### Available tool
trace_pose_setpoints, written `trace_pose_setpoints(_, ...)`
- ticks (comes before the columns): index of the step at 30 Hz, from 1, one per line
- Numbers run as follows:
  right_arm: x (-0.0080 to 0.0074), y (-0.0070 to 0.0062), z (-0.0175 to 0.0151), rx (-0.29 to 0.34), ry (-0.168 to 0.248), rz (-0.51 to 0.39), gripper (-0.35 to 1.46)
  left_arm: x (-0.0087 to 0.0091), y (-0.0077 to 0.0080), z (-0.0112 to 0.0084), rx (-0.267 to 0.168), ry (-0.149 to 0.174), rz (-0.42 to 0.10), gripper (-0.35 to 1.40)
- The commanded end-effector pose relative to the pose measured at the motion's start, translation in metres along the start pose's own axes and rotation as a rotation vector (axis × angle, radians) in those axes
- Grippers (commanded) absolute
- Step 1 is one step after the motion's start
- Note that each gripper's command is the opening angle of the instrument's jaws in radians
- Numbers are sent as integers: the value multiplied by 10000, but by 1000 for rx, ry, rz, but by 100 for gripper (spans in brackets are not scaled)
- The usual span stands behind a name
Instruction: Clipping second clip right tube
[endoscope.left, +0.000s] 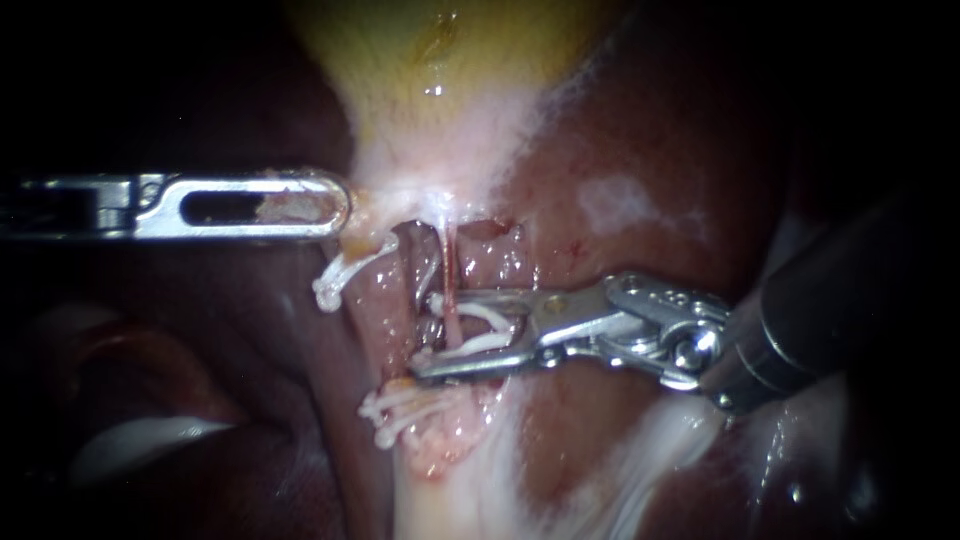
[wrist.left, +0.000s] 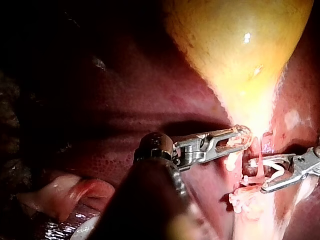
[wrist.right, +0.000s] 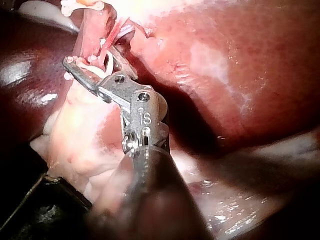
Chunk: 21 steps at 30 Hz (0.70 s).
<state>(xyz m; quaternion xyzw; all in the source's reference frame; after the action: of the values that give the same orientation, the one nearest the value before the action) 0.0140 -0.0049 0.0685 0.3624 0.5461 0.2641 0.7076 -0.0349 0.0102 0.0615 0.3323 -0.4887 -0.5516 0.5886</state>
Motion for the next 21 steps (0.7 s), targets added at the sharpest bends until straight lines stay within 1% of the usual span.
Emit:
trace_pose_setpoints(1,-2,0,2,14,3,12,49,0,1,0,0,0,0,-35)
trace_pose_setpoints(5,-7,1,9,57,13,42,49,0,2,0,1,0,0,-35)
trace_pose_setpoints(12,-20,2,22,121,27,85,48,0,4,0,1,1,1,-35)
trace_pose_setpoints(14,-20,2,23,134,29,87,47,0,5,0,2,1,1,-35)
trace_pose_setpoints(19,-19,1,20,158,49,96,45,-1,6,-1,0,0,7,-35)
trace_pose_setpoints(21,-19,1,20,162,47,101,45,-1,7,-1,0,0,7,-35)
